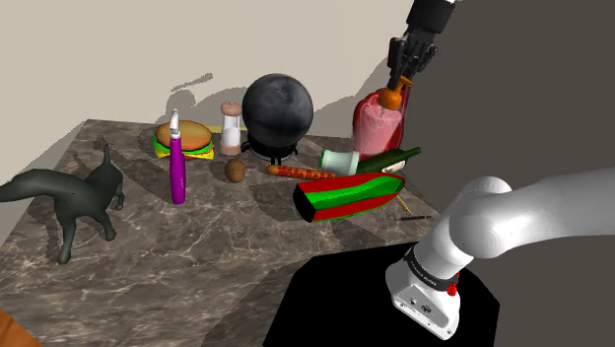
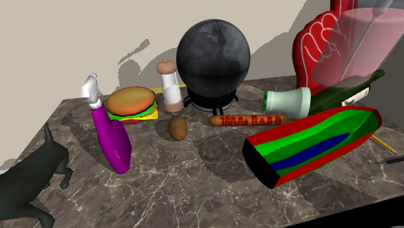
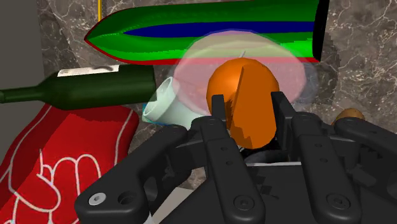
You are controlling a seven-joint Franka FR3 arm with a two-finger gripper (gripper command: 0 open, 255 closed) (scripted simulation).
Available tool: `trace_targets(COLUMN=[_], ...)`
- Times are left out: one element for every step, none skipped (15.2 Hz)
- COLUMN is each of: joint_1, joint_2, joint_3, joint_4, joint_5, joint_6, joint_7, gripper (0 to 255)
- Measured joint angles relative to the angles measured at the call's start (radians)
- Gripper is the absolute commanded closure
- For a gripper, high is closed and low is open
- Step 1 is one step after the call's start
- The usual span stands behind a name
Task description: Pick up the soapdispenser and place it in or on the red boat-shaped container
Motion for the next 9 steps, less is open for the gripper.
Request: trace_targets(joint_1=[-0.005,-0.010,-0.017,-0.021,-0.023,-0.024,-0.024,-0.025,-0.025], joint_2=[-0.011,-0.024,-0.043,-0.055,-0.064,-0.073,-0.077,-0.085,-0.089], joint_3=[-0.017,-0.038,-0.061,-0.076,-0.082,-0.086,-0.088,-0.089,-0.090], joint_4=[0.002,0.003,-0.003,-0.005,-0.009,-0.023,-0.034,-0.054,-0.068], joint_5=[-0.012,-0.027,-0.043,-0.055,-0.060,-0.064,-0.065,-0.066,-0.067], joint_6=[-0.013,-0.026,-0.038,-0.047,-0.052,-0.047,-0.041,-0.029,-0.018], joint_7=[-0.019,-0.044,-0.070,-0.087,-0.095,-0.099,-0.101,-0.101,-0.102], gripper=[255,255,255,255,255,255,255,255,255])
